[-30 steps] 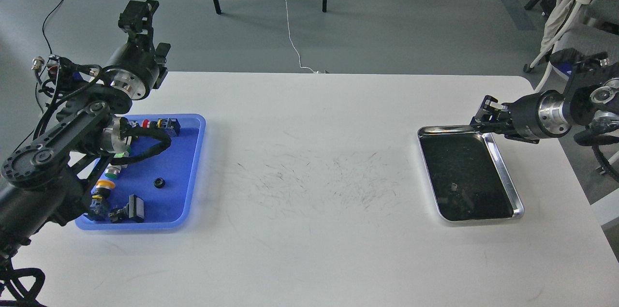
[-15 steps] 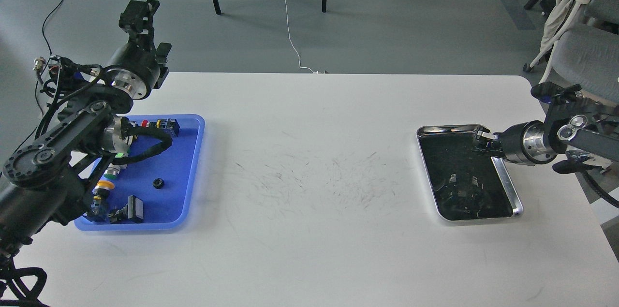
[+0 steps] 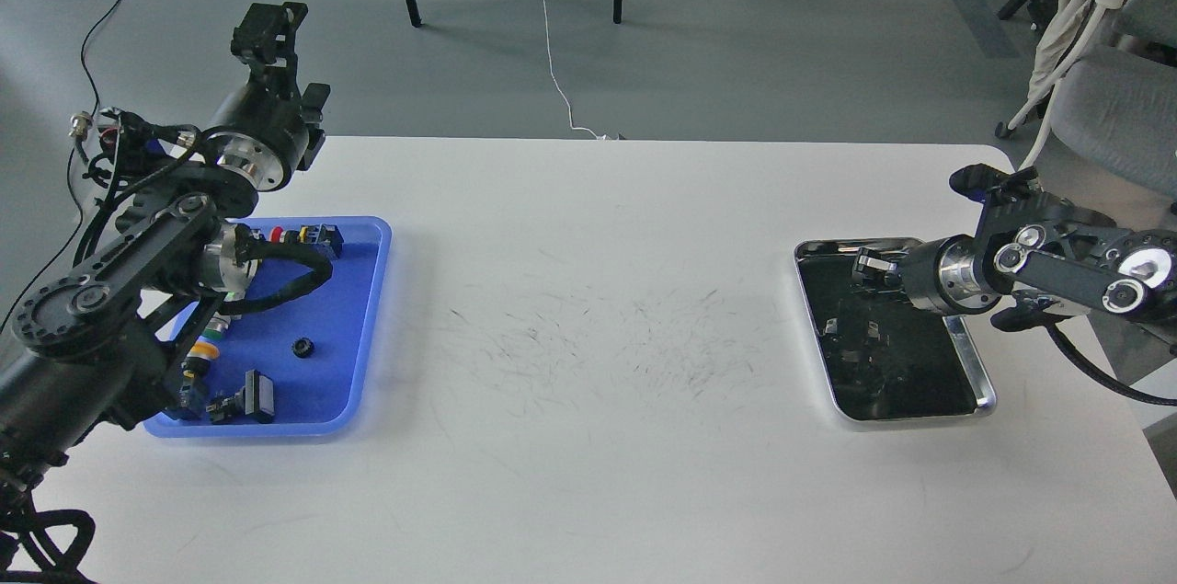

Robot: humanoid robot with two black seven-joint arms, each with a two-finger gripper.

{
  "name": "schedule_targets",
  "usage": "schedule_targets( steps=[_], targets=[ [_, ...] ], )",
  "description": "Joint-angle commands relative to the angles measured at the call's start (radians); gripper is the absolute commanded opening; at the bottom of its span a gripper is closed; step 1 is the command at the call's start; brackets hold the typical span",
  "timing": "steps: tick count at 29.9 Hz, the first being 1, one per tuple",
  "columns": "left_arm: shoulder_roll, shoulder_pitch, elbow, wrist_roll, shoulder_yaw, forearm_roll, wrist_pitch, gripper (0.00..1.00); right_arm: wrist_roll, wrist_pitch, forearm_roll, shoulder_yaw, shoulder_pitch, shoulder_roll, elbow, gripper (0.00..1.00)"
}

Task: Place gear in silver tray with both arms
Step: 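Lower the gear into the silver tray and open the right gripper, then withdraw the right gripper up from the silver tray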

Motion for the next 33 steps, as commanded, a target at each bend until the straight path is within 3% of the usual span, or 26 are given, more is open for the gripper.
schedule_targets(
  steps=[1, 2, 5, 11, 18, 21, 27, 33],
  targets=[
    [0.0, -0.001, 0.006, 0.0, 0.0, 0.0, 0.0, 0.98, 0.0, 0.006, 0.001, -0.003, 0.0, 0.001, 0.001, 0.34],
    [0.0, -0.002, 0.006, 0.0, 0.0, 0.0, 0.0, 0.98, 0.0, 0.006, 0.001, -0.003, 0.0, 0.001, 0.003, 0.41],
    [0.0, -0.006, 0.016, 0.0, 0.002, 0.0, 0.0, 0.98, 0.0, 0.006, 0.006, -0.001, 0.001, 0.001, 0.01, 0.94],
    [0.009, -0.009, 0.018, 0.006, 0.003, -0.001, 0.0, 0.98, 0.001, 0.006, 0.013, 0.074, 0.004, -0.017, 0.013, 0.95],
    [0.078, -0.009, 0.001, 0.023, 0.003, 0.009, -0.009, 0.98, 0.011, 0.011, 0.027, 0.449, -0.014, -0.093, 0.036, 0.96],
    [0.129, -0.009, -0.03, 0.052, 0.003, 0.012, -0.026, 0.98, 0.009, -0.002, 0.082, 0.592, -0.026, -0.094, 0.047, 0.96],
    [0.369, 0.042, -0.23, 0.095, 0.043, 0.015, -0.089, 0.98, 0.011, -0.003, 0.493, 0.879, -0.103, -0.116, 0.096, 0.96],
    [0.7, 0.1, -0.543, 0.093, 0.21, 0.02, -0.098, 0.98, 0.041, 0.012, 0.87, 1.102, -0.308, -0.123, 0.096, 0.96]
  ],
)
